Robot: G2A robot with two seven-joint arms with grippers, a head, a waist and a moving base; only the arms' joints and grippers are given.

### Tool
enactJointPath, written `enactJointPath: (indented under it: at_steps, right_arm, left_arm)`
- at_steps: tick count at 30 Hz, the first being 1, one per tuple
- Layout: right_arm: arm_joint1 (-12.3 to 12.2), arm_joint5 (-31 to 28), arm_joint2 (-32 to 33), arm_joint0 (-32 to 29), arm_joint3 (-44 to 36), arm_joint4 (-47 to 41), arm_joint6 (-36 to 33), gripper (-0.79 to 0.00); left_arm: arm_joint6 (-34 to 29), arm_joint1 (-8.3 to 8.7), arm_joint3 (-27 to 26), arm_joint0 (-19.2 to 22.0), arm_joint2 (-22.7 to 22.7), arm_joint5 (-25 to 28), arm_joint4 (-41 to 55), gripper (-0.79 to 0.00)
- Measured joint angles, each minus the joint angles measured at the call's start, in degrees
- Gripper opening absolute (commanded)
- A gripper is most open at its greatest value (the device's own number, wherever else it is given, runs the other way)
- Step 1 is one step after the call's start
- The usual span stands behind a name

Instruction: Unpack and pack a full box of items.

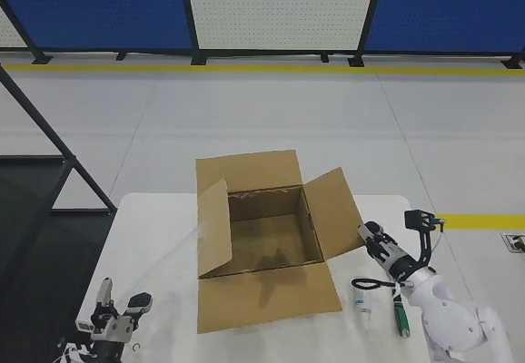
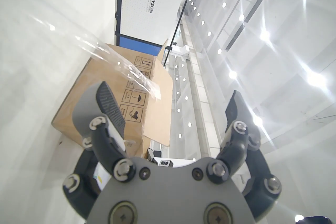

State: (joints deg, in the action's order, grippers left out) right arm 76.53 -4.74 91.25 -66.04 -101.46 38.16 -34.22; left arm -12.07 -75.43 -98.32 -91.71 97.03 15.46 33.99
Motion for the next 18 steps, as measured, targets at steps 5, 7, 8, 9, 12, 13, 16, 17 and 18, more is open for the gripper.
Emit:
enactJointPath:
  at_steps: [5,7,8,9,12,13,16,17,18]
  right_arm:
    - [-0.4,-2.5,1.0,-3.1,-2.7,-2.6,-1.2,-0.785]
    - [-0.6,-3.5,1.3,-4.5,-3.9,-3.6,-2.2,-0.785]
    - [-0.7,-3.9,1.4,-5.1,-4.4,-4.0,-2.7,-0.785]
    - [-0.8,-4.3,1.6,-5.7,-4.9,-4.3,-3.0,-0.785]
    - [-1.1,-5.4,2.0,-7.5,-6.4,-5.3,-3.3,-0.785]
    - [-1.2,-5.5,2.1,-8.1,-6.8,-5.4,-3.3,-0.785]
    - [-1.3,-4.7,2.3,-9.0,-7.4,-5.7,-2.9,0.0]
    - [-1.4,-4.3,2.3,-9.1,-7.6,-5.8,-2.7,0.0]
    - [-1.4,-4.0,2.3,-9.3,-7.7,-5.9,-2.3,0.0]
  left_arm:
    - [0.0,-0.07,0.1,0.4,-0.8,-0.3,-1.1,0.0]
    - [0.0,-0.1,0.1,0.6,-1.1,-0.4,-1.5,0.0]
    - [0.0,-0.11,0.1,0.6,-1.2,-0.4,-1.7,0.0]
    - [0.0,-0.12,0.1,0.6,-1.3,-0.4,-1.8,0.0]
    - [0.0,-0.15,0.2,0.7,-1.6,-0.4,-2.2,0.0]
    - [0.0,-0.17,0.2,0.7,-1.6,-0.5,-2.3,0.0]
    - [0.0,-0.19,0.2,0.7,-1.8,-0.6,-2.5,0.0]
    - [0.0,-0.19,0.2,0.8,-1.8,-0.6,-2.6,0.0]
    - [0.0,-0.2,0.1,0.8,-1.9,-0.7,-2.7,0.0]
